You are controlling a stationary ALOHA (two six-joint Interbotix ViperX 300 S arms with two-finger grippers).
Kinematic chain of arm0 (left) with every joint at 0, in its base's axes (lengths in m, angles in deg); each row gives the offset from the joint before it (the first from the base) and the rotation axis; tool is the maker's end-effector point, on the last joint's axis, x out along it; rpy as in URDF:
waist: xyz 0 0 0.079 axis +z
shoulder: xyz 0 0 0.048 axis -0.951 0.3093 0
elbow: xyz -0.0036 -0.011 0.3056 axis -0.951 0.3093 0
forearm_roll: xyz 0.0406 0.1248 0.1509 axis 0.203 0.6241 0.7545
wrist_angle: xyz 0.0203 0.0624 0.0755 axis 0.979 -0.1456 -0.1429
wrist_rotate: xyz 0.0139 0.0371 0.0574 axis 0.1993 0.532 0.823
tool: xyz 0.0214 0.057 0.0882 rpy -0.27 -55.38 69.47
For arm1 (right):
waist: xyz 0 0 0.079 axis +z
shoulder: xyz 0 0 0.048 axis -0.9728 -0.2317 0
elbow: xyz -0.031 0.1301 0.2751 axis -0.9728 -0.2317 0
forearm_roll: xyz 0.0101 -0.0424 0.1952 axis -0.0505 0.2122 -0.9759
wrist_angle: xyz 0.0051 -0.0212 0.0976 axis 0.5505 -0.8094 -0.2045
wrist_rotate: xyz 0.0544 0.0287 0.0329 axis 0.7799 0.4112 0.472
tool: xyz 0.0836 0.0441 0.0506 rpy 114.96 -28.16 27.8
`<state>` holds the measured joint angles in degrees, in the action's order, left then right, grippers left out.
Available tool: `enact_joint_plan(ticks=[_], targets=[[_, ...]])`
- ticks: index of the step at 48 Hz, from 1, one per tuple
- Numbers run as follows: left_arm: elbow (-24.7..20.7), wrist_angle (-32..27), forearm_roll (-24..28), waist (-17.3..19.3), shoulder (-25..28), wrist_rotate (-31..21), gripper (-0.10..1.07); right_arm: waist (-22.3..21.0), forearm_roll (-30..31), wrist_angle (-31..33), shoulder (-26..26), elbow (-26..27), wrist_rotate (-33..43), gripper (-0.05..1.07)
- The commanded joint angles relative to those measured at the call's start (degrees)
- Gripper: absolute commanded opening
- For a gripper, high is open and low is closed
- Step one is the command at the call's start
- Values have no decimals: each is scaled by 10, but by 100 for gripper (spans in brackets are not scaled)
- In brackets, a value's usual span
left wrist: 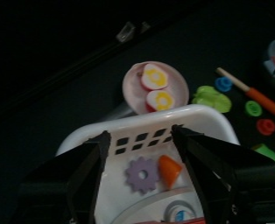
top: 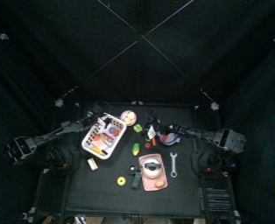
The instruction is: Grab cookiec utter
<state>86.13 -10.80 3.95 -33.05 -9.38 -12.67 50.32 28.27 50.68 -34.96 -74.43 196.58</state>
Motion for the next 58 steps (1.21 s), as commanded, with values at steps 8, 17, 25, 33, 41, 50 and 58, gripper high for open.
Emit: enact_joint_plan(ticks=[8, 17, 25, 33, 41, 50, 58], targets=[[11, 76, 41, -70, -67, 11, 93, 80, 9, -15, 75, -10, -11, 94], [67, 169, 85, -111, -108, 19, 93, 148, 18, 1, 82, -22, -11, 94], [99, 220, 88, -142, -114, 21, 93, 204, 54, 40, 62, -11, -11, 94], [120, 225, 88, -152, -114, 21, 93, 258, 98, 77, 32, 18, -11, 94], [125, 227, 88, -153, -122, 21, 93, 282, 112, 110, -13, 45, -11, 94], [131, 228, 88, -163, -135, 21, 93, 284, 101, 113, -50, 56, -11, 94], [132, 229, 88, -163, -136, 20, 93, 285, 94, 113, -69, 55, -11, 94]])
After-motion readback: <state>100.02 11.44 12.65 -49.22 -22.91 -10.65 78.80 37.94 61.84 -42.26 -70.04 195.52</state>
